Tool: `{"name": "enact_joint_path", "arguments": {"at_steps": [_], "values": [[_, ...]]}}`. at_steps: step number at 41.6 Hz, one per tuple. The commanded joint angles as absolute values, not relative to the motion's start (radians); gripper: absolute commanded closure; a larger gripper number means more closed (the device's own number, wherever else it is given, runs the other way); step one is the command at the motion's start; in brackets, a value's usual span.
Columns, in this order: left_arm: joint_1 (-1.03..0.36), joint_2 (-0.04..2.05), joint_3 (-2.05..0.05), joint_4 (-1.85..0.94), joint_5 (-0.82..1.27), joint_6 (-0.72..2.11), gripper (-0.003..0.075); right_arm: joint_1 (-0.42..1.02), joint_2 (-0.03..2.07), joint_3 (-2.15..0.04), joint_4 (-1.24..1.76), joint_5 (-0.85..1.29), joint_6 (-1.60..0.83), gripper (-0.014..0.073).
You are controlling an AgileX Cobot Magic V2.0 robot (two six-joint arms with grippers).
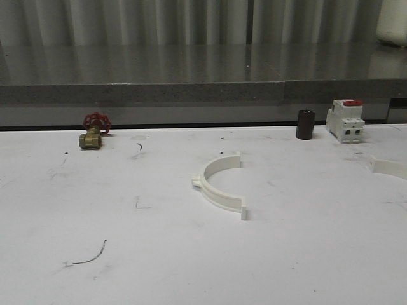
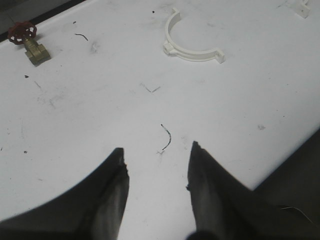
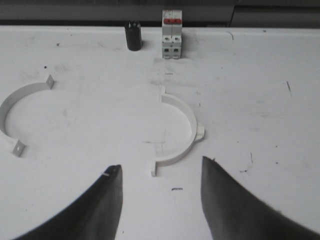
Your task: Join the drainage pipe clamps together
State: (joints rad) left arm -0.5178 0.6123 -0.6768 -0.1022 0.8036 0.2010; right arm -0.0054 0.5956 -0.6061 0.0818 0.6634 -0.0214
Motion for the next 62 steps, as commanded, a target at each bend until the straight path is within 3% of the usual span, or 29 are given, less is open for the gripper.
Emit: {"name": "enact_joint_path", "arguments": {"at_steps": [1,13,33,58,62], "values": [[-0.515,0.613,-0.701,-0.111,0.737,0.198,0.0437,-0.013,0.670,-0.687,0.064,0.686,-0.028,0.0200],[-0.515,0.613,-0.701,-0.111,0.737,0.198,0.0437,-0.056,1.023,-0.877,0.030,0.817,0.008,0.0200],[-0.515,0.613,-0.701,-0.111,0.737,0.198,0.0437,-0.131,1.545,-1.105,0.030,0.798,-0.006,0.0200],[-0.515,0.613,-0.701,-0.111,0.737,0.198,0.0437,-0.129,1.816,-1.207,0.030,0.734,-0.041,0.0202],[-0.515,0.613,-0.701,-0.111,0.737,0.198,0.0437,-0.129,1.816,-1.207,0.030,0.733,-0.041,0.0265]]}}
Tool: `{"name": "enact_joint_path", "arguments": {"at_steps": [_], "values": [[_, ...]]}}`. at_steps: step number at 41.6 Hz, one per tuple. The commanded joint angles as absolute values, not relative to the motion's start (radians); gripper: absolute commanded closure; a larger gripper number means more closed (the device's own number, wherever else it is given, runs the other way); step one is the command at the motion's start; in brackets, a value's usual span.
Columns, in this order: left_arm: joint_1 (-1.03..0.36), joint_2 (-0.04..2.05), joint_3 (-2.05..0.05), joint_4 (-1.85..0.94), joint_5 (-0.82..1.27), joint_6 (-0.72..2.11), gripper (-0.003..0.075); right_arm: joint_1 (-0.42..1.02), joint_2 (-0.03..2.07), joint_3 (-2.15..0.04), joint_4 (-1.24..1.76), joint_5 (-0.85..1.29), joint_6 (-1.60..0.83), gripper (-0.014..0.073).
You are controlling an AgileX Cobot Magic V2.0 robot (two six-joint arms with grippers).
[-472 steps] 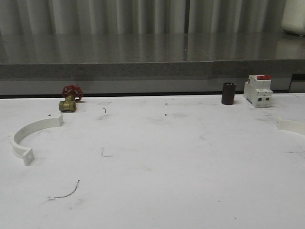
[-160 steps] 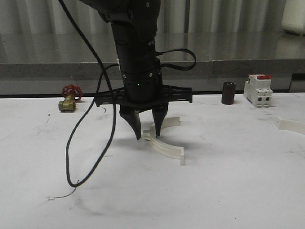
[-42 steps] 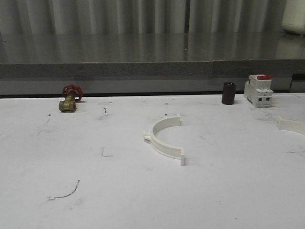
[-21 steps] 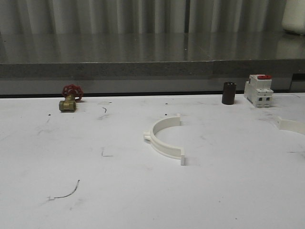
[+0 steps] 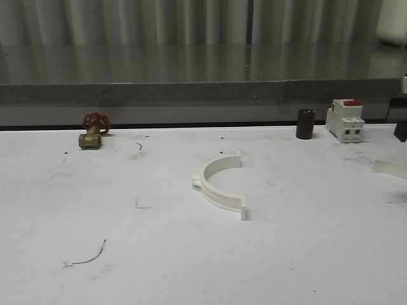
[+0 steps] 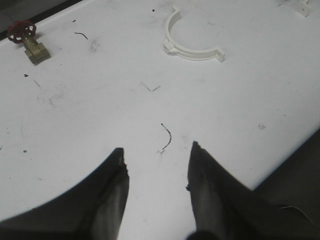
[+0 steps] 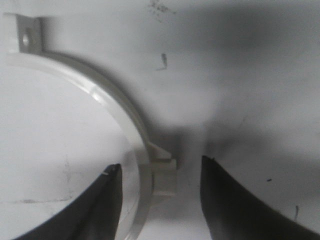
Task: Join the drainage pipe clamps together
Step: 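Lower the right gripper onto the second white clamp half and grasp it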
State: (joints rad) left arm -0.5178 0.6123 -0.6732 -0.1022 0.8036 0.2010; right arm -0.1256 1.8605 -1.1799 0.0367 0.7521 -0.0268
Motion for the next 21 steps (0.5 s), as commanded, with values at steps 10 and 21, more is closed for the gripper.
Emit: {"name": "enact_joint_path", "arguments": {"at_steps": [10,21], "values": [[-0.515,0.613,-0.701,-0.111,0.737,0.198,0.0437,-0.129,1.816,-1.214,0.030,0.734,-0.041,0.0419],[-0.515,0.613,-0.701,-0.111,0.737,0.198,0.0437,-0.129,1.816,-1.214,0.030,0.748,-0.041,0.0420]]}}
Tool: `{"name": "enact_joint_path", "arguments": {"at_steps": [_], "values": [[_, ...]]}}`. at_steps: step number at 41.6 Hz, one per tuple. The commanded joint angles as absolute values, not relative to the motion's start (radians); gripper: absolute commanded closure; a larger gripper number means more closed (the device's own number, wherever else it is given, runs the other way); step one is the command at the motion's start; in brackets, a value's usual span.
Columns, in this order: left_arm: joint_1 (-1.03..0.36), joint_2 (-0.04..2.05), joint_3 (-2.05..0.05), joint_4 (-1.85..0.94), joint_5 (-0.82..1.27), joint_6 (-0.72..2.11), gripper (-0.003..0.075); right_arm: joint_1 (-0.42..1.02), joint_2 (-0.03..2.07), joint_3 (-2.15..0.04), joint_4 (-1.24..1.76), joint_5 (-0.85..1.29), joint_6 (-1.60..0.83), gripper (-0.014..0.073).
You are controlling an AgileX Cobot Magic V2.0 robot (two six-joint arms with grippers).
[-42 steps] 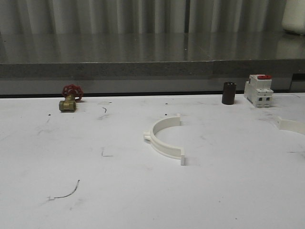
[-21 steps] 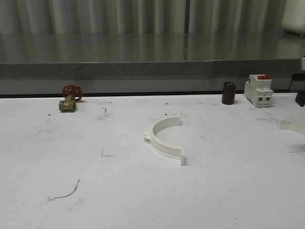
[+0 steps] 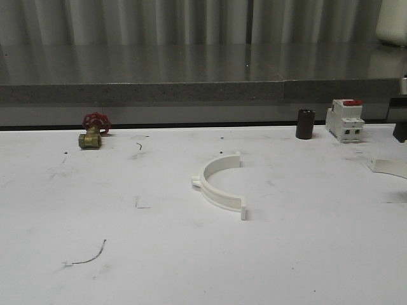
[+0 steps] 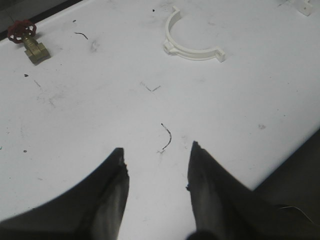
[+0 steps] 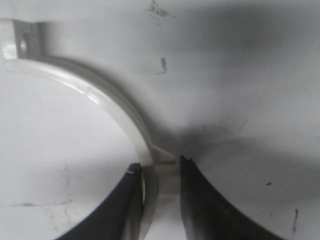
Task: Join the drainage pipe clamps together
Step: 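Lower the right gripper onto the second white clamp half and grasp it, then carry the clamp half toward the first half and lower it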
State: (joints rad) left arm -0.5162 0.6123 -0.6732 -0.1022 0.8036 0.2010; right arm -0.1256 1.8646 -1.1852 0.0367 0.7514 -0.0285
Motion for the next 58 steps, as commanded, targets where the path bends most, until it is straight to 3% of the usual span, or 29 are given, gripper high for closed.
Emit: {"name": "enact_joint_path", "arguments": {"at_steps": [1,18,30,41,58], "values": [[-0.515,0.613,-0.701,-0.111,0.737,0.198,0.0437,-0.129,1.816,-1.214,0.030,0.746,-0.041,0.0420],[-0.515,0.613,-0.701,-0.111,0.737,0.198,0.0437,-0.092,1.746,-1.239,0.072,0.818,-0.027,0.0420],[-0.515,0.613,-0.701,-0.111,0.737,0.198,0.0437,0.097,1.660,-1.319,0.066,0.965,0.078,0.0420],[-0.515,0.613,-0.701,-0.111,0.737,0.198,0.0437,0.323,1.662,-1.420,-0.110,1.052,0.379,0.0420],[-0.515,0.613,-0.701,-0.111,0.737,0.198,0.0437,0.373,1.678,-1.427,-0.135,1.064,0.461,0.0420]]}}
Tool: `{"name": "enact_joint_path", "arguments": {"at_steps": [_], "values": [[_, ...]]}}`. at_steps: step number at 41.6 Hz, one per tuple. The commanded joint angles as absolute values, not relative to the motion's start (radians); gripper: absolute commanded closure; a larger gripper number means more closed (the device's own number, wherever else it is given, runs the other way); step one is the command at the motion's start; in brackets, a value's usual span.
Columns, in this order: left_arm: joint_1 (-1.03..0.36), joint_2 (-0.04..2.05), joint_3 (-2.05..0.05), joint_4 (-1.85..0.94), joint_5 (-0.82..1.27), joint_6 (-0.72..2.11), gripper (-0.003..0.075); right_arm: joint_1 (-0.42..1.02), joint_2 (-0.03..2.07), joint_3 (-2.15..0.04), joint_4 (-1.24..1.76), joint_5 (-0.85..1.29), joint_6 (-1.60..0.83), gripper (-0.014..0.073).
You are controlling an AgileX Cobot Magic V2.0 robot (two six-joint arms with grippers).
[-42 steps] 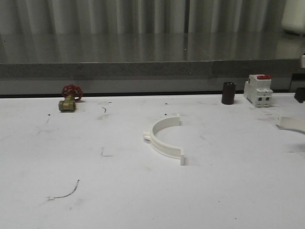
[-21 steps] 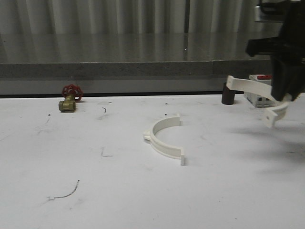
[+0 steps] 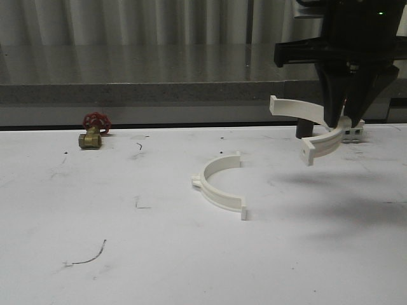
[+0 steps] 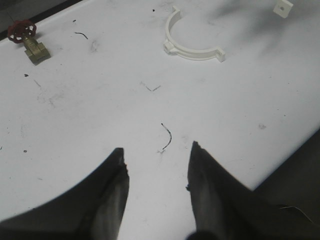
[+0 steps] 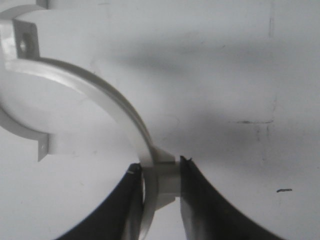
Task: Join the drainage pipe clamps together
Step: 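Carry the clamp half toward the first half and lower it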
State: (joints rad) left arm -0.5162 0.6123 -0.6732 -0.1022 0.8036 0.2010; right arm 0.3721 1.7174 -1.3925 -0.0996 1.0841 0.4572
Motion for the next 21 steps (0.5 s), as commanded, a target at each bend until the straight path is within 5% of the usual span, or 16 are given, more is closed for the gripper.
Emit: {"name": "enact_joint_path", "arguments": {"at_steps": [1,21], "values": [[-0.515,0.613,-0.701,-0.111,0.737,0.198,0.0437,0.373,1.678,-1.427,-0.139,1.064,0.461,0.0420],[-0.515,0.613,-0.701,-0.111,0.737,0.198,0.0437,0.370,1.834,-1.427,-0.073,0.900,0.466,0.0420]]}}
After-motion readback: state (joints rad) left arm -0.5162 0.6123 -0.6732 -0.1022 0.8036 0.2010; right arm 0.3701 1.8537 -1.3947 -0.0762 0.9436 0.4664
